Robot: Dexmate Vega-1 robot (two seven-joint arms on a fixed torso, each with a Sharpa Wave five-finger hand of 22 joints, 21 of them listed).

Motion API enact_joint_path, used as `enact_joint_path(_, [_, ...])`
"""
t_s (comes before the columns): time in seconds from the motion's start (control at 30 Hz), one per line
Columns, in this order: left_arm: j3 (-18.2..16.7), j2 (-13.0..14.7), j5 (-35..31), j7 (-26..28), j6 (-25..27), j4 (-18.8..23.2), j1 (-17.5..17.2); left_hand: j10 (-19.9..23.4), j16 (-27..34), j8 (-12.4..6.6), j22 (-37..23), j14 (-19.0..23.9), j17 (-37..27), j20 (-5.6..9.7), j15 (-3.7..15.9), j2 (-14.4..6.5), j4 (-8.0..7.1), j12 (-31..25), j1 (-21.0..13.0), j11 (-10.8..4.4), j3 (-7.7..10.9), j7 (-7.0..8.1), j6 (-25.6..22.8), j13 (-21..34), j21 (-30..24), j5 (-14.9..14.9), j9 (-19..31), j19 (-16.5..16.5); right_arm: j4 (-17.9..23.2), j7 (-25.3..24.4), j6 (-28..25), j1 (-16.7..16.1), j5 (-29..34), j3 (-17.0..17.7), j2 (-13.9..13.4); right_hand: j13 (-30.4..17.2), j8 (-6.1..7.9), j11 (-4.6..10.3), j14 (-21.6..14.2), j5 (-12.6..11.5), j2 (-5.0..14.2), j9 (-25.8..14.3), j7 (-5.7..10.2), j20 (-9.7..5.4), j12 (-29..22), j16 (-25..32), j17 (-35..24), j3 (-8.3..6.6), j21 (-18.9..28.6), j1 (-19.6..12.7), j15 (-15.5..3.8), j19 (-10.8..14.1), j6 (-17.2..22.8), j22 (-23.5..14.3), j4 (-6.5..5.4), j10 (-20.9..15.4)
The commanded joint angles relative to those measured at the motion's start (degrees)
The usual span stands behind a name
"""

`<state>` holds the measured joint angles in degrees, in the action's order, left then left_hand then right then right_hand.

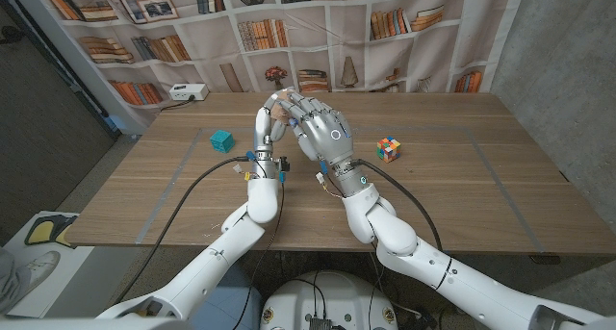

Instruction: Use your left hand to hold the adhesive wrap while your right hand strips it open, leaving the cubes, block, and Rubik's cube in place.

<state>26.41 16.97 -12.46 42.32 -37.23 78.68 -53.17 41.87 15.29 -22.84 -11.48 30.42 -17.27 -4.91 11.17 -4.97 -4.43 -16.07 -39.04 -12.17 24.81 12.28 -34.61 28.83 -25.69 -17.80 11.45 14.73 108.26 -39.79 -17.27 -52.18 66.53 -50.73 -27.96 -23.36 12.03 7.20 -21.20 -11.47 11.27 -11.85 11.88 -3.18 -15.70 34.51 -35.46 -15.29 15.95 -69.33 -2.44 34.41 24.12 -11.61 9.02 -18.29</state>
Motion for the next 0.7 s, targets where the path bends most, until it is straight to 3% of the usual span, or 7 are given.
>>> enact_joint_path(0.03, [0.4, -0.1, -0.1, -0.2, 0.0, -0.3, 0.2, 0.5, -0.2, 0.08, -0.1, 0.6, -0.1, -0.18, 0.64, 0.0, -0.35, 0.2, 0.2, -0.14, -0.04, -0.06, -0.7, 0.1, 0.0, -0.4, 0.1, -0.1, -0.7, 0.5, -1.4, 0.4, 0.3, -0.6, 0.2, -0.4, -0.16, 0.27, -0.2, -0.6, -0.13, -0.1, 0.09, -2.24, -0.3, -0.5, -0.4, -0.84, 0.7, -1.1, -10.97, -0.5, -0.1, -0.2, -0.04, 0.1])
enact_joint_path(0.13, [0.5, 0.1, -0.4, -0.3, 0.3, -0.1, 0.3, 0.5, -0.2, 0.09, 0.0, 0.6, -0.1, -0.14, 0.63, 0.0, -0.35, 0.2, 0.2, -0.16, -0.03, -0.08, -0.8, 0.1, 0.0, -0.5, 0.1, -0.1, -0.6, 0.8, -1.8, 0.4, 0.4, -0.7, 0.1, -0.6, -0.31, 0.32, -0.3, -0.8, 0.00, -0.2, 0.18, -2.28, -0.3, -0.5, -0.6, -1.21, 0.7, -1.3, -10.92, -0.6, -0.4, -0.3, -0.22, 0.2])
enact_joint_path(0.43, [0.8, 0.2, -0.6, -0.5, 0.7, 0.3, 0.4, 0.7, -0.2, 0.09, 0.0, 0.6, 0.0, -0.19, 0.61, 0.0, -0.38, 0.3, 0.2, -0.19, -0.02, -0.09, -1.2, 0.1, 0.0, -0.5, 0.1, 0.0, -0.4, 2.0, -2.5, 0.4, 0.5, -1.0, 0.2, -1.6, -0.42, 0.62, -0.1, -2.6, 0.80, -0.2, 0.51, -2.48, -0.1, -2.2, -1.3, -4.86, 1.1, -3.3, -10.69, -2.0, -1.0, -0.5, -1.24, 1.6])
enact_joint_path(0.53, [0.9, 0.2, -0.6, -0.5, 0.8, 0.2, 0.4, 0.7, -0.2, 0.11, 0.0, 0.6, 0.0, -0.23, 0.59, 0.0, -0.39, 0.3, 0.2, -0.20, -0.01, -0.01, -1.2, 0.2, 0.0, -0.6, 0.1, 0.0, -0.6, 1.5, -2.1, 0.4, -0.2, -0.9, 0.1, -2.0, -0.07, 0.43, -0.3, -3.2, 0.99, -0.2, 0.36, -2.83, -0.3, -2.5, -1.5, -6.14, 1.4, -3.5, -10.69, -2.3, -0.1, -0.6, -2.07, 1.4])
enact_joint_path(0.67, [1.0, 0.1, -0.6, -0.4, 0.8, 0.2, 0.4, 0.8, -0.2, 0.15, 0.0, 0.6, 0.0, -0.14, 0.56, 0.0, -0.40, 0.3, 0.2, -0.21, -0.02, -0.05, -1.3, 0.2, 0.0, -0.6, 0.1, 0.0, -0.9, 0.8, -1.5, 0.5, -0.9, -0.8, 0.0, -2.7, 0.46, 0.65, -1.1, -3.9, 0.68, -0.3, -2.21, -3.74, -1.1, -2.8, -2.3, -7.80, 2.5, -3.7, -10.89, -1.3, 1.4, -0.7, -3.22, -0.3])
enact_joint_path(0.7, [1.0, 0.1, -0.6, -0.4, 0.8, 0.1, 0.4, 0.9, -0.2, 0.15, 0.0, 0.6, 0.0, -0.16, 0.56, 0.0, -0.40, 0.3, 0.2, -0.20, -0.02, -0.05, -1.3, 0.2, 0.0, -0.6, 0.1, 0.0, -1.1, 0.3, -1.2, 0.5, -1.1, -0.7, 0.0, -3.0, 0.86, 0.07, -1.6, -3.9, 0.52, -0.3, -2.58, -4.06, -1.5, -2.6, -2.8, -8.08, 3.1, -3.7, -10.96, -0.7, 2.6, -0.8, -3.48, -1.0])
